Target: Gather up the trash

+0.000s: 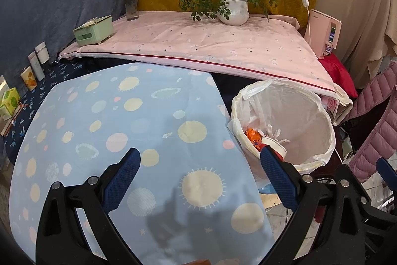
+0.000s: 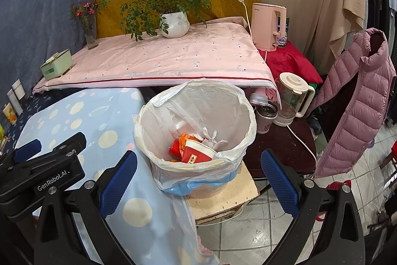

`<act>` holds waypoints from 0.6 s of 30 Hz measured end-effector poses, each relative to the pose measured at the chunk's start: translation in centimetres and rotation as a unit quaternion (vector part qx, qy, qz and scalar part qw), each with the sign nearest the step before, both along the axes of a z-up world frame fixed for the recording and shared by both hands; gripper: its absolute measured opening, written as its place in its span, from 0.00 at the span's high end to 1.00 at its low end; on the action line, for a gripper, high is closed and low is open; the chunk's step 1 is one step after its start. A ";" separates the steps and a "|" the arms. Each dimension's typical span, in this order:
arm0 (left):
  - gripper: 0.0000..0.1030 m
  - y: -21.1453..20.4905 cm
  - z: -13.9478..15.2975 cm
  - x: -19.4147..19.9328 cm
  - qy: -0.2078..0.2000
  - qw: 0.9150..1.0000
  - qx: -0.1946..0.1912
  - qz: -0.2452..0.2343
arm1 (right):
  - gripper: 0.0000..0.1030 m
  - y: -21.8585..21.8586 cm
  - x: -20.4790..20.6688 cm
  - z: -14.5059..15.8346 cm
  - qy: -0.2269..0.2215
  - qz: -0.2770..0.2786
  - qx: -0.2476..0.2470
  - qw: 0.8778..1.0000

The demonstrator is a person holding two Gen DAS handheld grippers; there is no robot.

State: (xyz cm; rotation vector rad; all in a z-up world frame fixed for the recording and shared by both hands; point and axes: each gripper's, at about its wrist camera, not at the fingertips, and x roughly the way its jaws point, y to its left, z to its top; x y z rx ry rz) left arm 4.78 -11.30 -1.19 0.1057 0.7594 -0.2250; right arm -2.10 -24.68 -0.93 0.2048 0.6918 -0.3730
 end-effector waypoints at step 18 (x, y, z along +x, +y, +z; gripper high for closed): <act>0.10 0.3 -0.1 -0.1 -0.001 1.000 -0.001 0.005 | 0.07 0.2 -0.2 -0.6 0.004 0.003 -0.003 1.000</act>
